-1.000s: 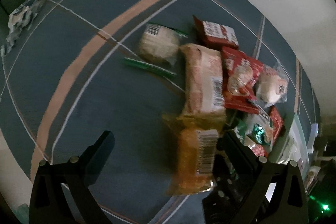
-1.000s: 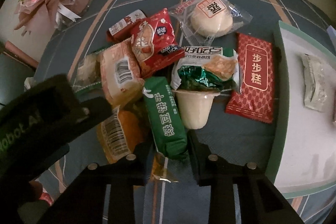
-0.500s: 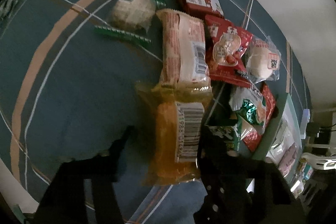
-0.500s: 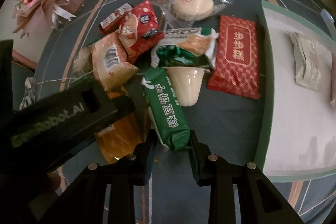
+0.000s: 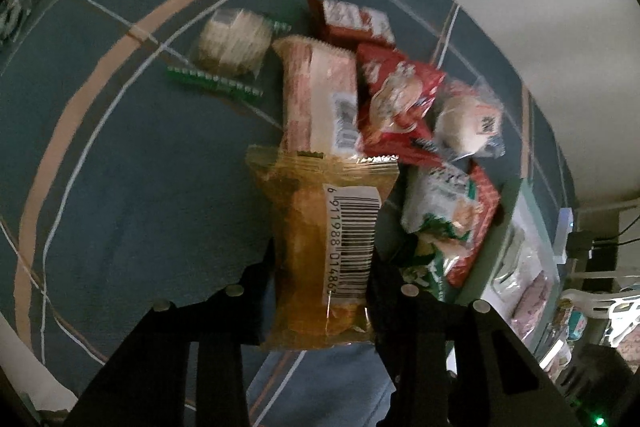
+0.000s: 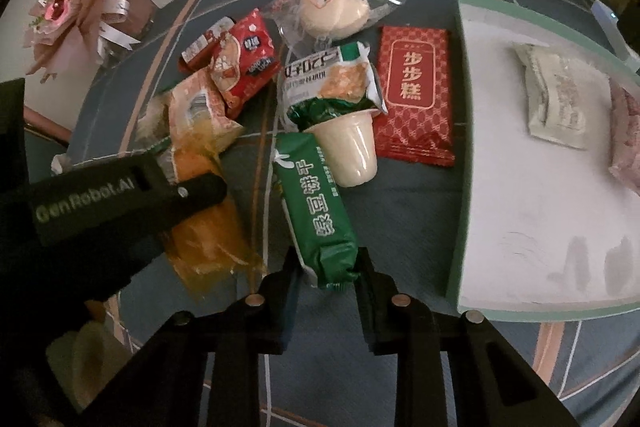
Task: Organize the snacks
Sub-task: 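Grasp the orange bread bag with the left gripper while the right gripper grasps the green biscuit pack, then carry both held packs over the white tray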
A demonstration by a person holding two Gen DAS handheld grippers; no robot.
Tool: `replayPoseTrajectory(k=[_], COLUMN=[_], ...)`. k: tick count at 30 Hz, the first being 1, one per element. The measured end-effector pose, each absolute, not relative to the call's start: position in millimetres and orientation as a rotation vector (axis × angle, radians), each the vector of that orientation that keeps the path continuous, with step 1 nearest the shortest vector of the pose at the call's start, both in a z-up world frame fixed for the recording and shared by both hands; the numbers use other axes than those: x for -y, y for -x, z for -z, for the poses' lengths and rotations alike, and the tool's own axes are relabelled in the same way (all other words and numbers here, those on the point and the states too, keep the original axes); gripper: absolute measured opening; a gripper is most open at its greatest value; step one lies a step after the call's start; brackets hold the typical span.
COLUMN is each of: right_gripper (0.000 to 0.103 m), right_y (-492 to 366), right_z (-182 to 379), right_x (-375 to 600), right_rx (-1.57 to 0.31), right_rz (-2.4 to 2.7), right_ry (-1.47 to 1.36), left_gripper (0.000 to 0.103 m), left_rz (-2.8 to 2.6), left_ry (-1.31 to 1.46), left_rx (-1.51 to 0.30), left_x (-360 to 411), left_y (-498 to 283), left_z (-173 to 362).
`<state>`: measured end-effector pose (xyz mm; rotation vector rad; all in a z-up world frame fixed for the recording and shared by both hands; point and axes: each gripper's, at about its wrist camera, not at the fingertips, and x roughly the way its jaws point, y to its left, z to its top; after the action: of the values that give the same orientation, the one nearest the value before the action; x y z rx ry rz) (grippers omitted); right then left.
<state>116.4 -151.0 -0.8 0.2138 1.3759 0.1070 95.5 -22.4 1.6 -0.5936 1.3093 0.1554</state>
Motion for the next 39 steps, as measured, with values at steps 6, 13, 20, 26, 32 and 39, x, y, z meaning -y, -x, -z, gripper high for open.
replayPoseTrajectory(k=[6, 13, 20, 26, 32, 39], right_gripper=[0.026, 0.025, 0.024, 0.024, 0.024, 0.024], right_y=[-109, -95, -98, -105, -104, -101], right_z=[-29, -74, -90, -86, -94, -107], right_x=[167, 181, 187, 189, 201, 253], right_rx=[-1.306, -1.187, -1.146, -1.149, -1.129, -1.119], right_rz=[-0.131, -0.128, -0.11, -0.093, -0.065, 0.146], right_ry=[-0.234, -0.243, -0.261, -0.278, -0.296, -0.275], left_gripper=[0.038, 0.038, 0.038, 0.038, 0.038, 0.038], left_rz=[-0.126, -0.092, -0.087, -0.079, -0.065, -0.008], left_ry=[0.611, 0.612, 0.618, 0.616, 0.599, 0.51], left_rx=[-1.224, -1.135, -1.121, -1.127, -1.123, -1.123], left_x=[25, 24, 26, 31, 41, 77], left_y=[-89, -87, -95, -97, -98, -100], left_z=[-29, -60, -65, -63, -65, -72])
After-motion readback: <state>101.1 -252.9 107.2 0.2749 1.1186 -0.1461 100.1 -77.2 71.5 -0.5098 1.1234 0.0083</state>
